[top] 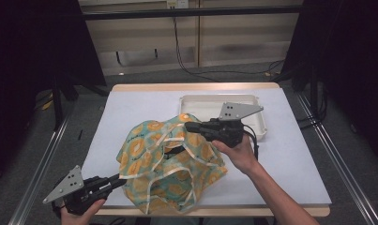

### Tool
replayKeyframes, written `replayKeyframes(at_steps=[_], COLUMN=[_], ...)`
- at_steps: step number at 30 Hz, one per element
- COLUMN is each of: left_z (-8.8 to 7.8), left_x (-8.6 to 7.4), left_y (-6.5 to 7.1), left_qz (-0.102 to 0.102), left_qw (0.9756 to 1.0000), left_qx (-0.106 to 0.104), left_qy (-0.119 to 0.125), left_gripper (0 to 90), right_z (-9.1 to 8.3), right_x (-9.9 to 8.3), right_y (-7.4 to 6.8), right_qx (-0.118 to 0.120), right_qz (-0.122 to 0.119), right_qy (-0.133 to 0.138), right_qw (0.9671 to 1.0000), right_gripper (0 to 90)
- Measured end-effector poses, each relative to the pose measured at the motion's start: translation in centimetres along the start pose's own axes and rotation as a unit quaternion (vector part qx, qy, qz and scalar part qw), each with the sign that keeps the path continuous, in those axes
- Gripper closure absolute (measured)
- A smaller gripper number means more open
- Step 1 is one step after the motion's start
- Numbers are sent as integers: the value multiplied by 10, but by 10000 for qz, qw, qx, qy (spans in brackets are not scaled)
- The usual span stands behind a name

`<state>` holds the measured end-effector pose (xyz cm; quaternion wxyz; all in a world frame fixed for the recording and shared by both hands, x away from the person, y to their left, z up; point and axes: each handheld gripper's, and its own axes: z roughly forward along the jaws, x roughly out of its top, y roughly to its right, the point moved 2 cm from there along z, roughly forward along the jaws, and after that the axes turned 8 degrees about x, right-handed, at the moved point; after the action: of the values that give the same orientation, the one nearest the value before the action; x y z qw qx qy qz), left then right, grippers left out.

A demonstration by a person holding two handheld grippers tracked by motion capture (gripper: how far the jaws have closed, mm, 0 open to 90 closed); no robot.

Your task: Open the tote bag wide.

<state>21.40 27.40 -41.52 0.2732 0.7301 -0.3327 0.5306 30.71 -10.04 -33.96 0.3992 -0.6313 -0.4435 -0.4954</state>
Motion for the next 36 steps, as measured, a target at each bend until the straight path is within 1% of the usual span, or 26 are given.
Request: replayKeyframes(at_steps=[1,3,5,6,7,8,10,11,12,13,14,16,17,18,20,22,26,27,28,29,30,31,32,33,35,36], left_z=[-1,-1,-1,0,1,2,3,4,5,7,10,12,13,14,18,21,23,25,28,28,30,33,36,39,45,48], left_x=[1,4,7,8,10,13,15,17,18,19,21,23,25,26,30,35,40,42,46,46,48,50,51,53,55,55], left_y=[-1,-3,-4,-5,-5,-4,-4,-4,-4,-5,-5,-5,-6,-6,-7,-6,-8,-8,-11,-11,-12,-13,-13,-16,-20,-22], left_qz=[65,21,55,21,58,112,144,201,199,219,231,191,243,224,276,258,314,295,281,281,233,296,272,333,346,308], left_qw=[10000,10000,9999,10000,9999,9998,9998,9997,9996,9997,9996,9998,9997,9997,9996,9996,9994,9994,9993,9993,9995,9993,9994,9993,9994,9994], left_qx=[17,49,92,84,131,143,141,162,174,125,114,88,93,90,-15,-32,-17,36,-8,-8,-2,41,59,32,-4,-115], left_qy=[-15,4,-14,-7,-16,-64,-34,-51,-45,-48,-61,-42,-27,-2,48,142,137,152,238,238,233,222,199,139,89,65], left_gripper=[824,793,741,683,683,585,580,560,535,535,523,517,507,498,473,459,445,431,426,420,420,414,414,415,420,459], right_z=[2,6,9,12,12,16,18,21,26,26,32,35,38,41,49,61,68,69,72,72,73,75,76,77,79,79], right_x=[2,6,9,13,13,16,18,19,19,19,19,19,18,18,17,14,15,15,15,15,15,13,11,9,5,3], right_y=[2,6,10,13,13,18,20,23,27,27,31,33,35,37,43,47,51,52,56,56,58,59,59,59,59,58], right_qx=[-14,-28,-59,-57,-57,-102,-113,-130,-144,-144,-147,-140,-125,-91,-80,-62,-82,-102,-125,-125,-125,-102,-84,-67,-94,-64], right_qz=[-6,-14,-23,-14,-14,-24,-46,-48,-17,-17,5,33,48,88,145,197,165,206,255,255,276,285,291,299,280,299], right_qy=[-3,5,8,24,24,-1,-21,-43,-83,-83,-101,-84,-75,-50,36,71,16,12,1,1,-14,-39,-83,-129,-214,-210], right_qw=[10000,10000,10000,10000,10000,9999,9999,9999,9999,9999,9998,9999,9999,9999,9999,9998,9998,9997,9996,9996,9995,9995,9995,9994,9993,9993], right_gripper=[900,900,900,900,900,900,900,900,900,900,900,900,900,900,900,900,900,900,900,900,900,900,900,900,900,900])
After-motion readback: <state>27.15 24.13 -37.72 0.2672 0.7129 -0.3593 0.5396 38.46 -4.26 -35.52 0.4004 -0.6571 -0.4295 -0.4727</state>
